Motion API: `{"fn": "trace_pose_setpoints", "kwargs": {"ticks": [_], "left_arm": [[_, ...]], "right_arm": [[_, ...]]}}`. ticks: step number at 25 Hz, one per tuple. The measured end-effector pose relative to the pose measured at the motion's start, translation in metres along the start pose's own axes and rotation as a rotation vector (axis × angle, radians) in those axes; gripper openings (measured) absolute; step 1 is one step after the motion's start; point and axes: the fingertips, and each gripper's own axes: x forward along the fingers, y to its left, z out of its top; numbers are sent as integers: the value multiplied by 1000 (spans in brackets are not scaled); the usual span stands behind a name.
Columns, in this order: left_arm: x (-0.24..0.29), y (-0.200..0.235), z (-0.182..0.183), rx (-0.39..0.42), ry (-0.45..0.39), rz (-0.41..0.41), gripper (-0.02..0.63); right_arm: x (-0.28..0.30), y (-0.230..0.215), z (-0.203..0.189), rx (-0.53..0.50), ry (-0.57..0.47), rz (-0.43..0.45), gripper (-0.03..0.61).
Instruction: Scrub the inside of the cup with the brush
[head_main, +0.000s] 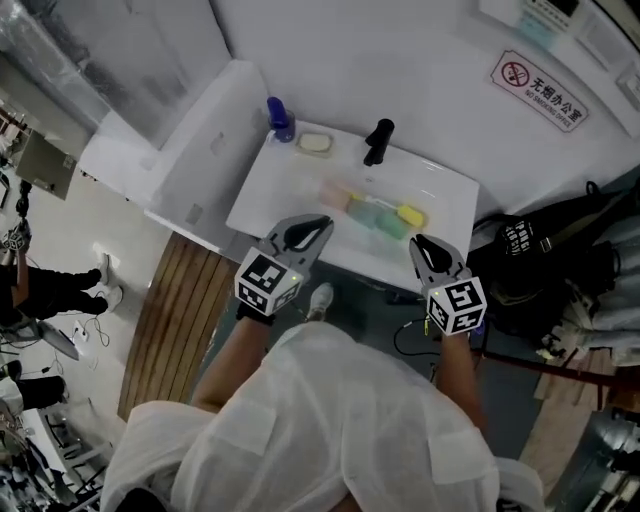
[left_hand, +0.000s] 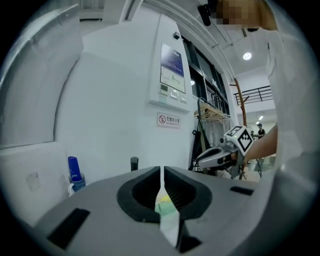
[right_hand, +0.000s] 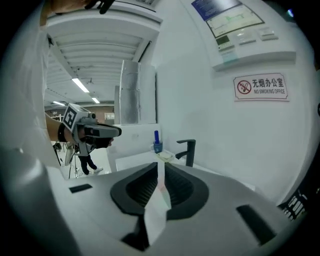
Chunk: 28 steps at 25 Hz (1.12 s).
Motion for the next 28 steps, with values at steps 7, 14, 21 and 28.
{"fn": "trace_pose_setpoints", "kwargs": {"ticks": [7, 14, 21, 28], "left_arm": [[59, 70, -27, 19, 67, -88, 21], [104, 99, -60, 15, 127, -195, 21], [136, 109, -93, 24, 208, -241, 21], [162, 111, -118, 10, 253, -225, 21]], "right_arm": [[91, -39, -16, -34, 176, 41, 55], [166, -59, -64, -143, 396, 105, 55], [210, -73, -127, -266, 630, 208, 55], [241, -88, -184, -424, 809, 266, 57]]}}
